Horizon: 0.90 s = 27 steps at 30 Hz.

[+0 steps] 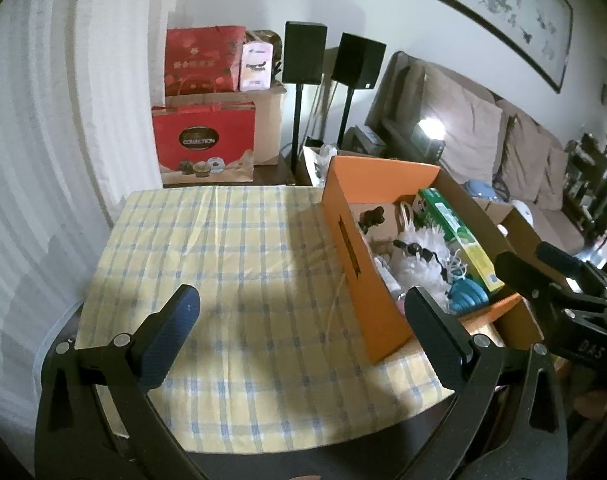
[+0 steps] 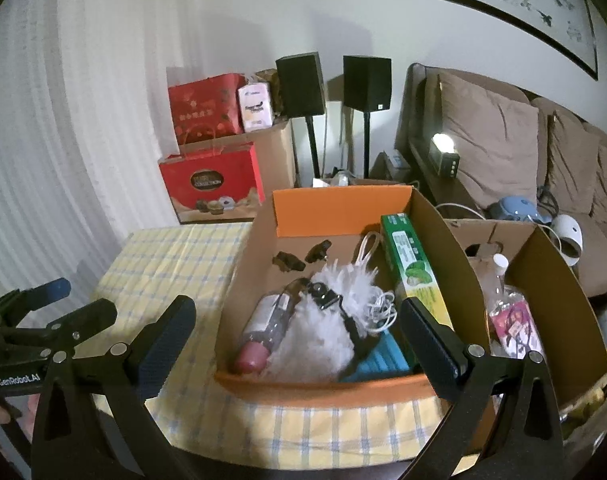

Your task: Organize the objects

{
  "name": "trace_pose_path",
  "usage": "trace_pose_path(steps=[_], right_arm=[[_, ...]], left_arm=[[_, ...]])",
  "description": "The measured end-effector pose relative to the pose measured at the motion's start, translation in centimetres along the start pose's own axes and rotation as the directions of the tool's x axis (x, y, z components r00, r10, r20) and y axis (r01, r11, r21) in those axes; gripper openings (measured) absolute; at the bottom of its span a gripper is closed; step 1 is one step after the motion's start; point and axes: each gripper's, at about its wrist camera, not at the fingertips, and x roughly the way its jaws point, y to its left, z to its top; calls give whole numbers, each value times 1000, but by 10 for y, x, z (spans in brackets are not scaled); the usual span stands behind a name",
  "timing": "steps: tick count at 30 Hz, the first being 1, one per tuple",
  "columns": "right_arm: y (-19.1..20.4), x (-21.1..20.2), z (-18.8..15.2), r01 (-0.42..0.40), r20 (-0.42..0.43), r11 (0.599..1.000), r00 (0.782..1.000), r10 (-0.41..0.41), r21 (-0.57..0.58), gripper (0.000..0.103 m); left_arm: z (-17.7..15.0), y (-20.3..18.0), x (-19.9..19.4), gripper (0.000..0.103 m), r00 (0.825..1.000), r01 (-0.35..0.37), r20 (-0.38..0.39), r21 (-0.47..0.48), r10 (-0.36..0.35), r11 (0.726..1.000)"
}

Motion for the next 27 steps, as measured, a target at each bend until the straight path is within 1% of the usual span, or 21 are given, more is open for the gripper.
trace_pose_path(steps=[8,11,16,19,23,27], right_arm=[[14,-28,-20,31,32,999,999,-31,-10,103],[17,-38,-29,22,38,1000,999,-22,-3,103],[25,-46,-39,39,40,999,999,-38,-26,103],[25,-50,-45,33,41,999,999,-33,-10,103],[24,-53,-51,23,37,1000,999,-23,13,103],[24,-56,-58,40,37,999,999,-40,14,103]], left_arm=[[-25,6,-22,102,1000,-27,-4,-1,27,1000],[-32,9,-29,102,999,-32,-3,-5,32,999],[-42,14,-39,102,999,-50,-8,-18,50,999],[-47,17,-41,102,999,-45,-11,-36,45,998],[-52,19,-44,102,998,-66,-7,-34,65,997],[-59,22,-49,102,998,-61,-10,-49,61,997]])
